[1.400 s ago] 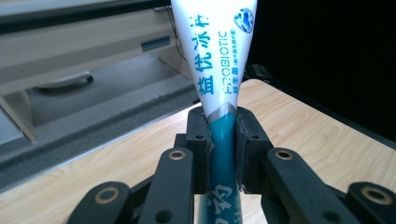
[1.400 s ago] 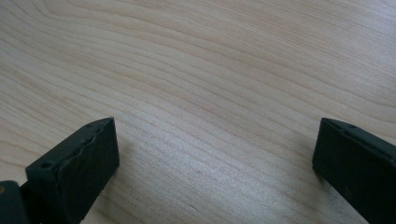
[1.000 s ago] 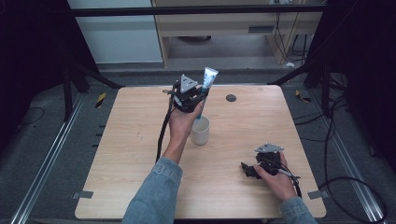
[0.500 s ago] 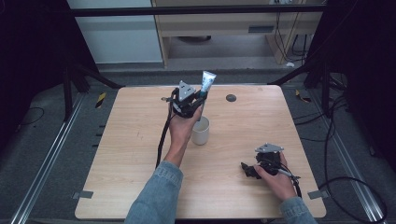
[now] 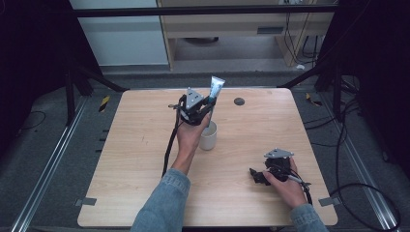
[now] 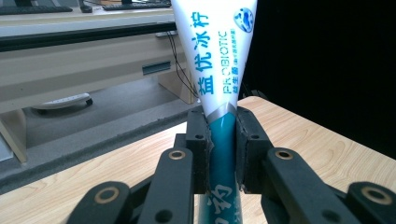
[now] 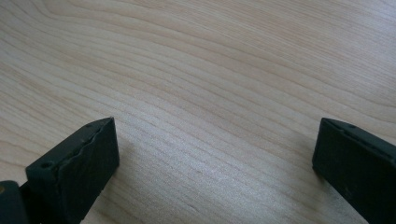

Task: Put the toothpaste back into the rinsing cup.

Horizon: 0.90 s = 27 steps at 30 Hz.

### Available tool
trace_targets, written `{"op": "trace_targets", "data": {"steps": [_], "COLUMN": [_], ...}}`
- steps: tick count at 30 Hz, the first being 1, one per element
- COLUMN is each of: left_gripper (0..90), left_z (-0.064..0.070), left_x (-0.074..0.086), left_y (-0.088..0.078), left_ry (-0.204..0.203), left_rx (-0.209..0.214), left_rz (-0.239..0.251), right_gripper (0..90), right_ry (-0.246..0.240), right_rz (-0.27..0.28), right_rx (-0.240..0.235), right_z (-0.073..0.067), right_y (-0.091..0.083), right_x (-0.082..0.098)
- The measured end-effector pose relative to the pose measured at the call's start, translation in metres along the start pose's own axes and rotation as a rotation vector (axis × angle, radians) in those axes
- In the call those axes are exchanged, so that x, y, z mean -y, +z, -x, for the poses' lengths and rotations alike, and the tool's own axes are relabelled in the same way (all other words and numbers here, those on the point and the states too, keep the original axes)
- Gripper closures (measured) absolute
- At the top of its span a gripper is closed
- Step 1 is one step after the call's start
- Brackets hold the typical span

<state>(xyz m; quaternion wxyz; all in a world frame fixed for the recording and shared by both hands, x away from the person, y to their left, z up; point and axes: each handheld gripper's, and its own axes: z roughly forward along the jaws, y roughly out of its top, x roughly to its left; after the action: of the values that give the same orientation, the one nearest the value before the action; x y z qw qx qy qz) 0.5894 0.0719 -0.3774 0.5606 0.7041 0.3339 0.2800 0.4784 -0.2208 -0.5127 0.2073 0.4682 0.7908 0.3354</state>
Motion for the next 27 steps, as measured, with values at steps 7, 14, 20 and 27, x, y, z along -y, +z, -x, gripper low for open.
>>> {"op": "trace_targets", "data": {"steps": [7, 14, 20, 27], "left_gripper": [77.6, 77.6, 77.6, 77.5], "left_z": [-0.001, -0.002, -0.001, -0.003], "left_x": [0.009, 0.013, 0.019, 0.025], "left_y": [0.000, -0.003, -0.003, -0.003], "left_ry": [-0.009, -0.011, -0.003, -0.007], "left_rx": [-0.001, -0.003, 0.000, 0.003], "left_rz": [0.002, 0.006, 0.001, -0.007], "right_gripper": [0.7, 0.7, 0.7, 0.7], "right_ry": [0.002, 0.001, 0.009, 0.010], "right_rz": [0.000, 0.000, -0.002, -0.003], "right_rx": [0.000, 0.000, -0.002, -0.002], "right_z": [0.000, 0.000, -0.001, -0.001], "right_y": [0.000, 0.000, 0.000, 0.000], "right_x": [0.000, 0.000, 0.000, 0.000]}}
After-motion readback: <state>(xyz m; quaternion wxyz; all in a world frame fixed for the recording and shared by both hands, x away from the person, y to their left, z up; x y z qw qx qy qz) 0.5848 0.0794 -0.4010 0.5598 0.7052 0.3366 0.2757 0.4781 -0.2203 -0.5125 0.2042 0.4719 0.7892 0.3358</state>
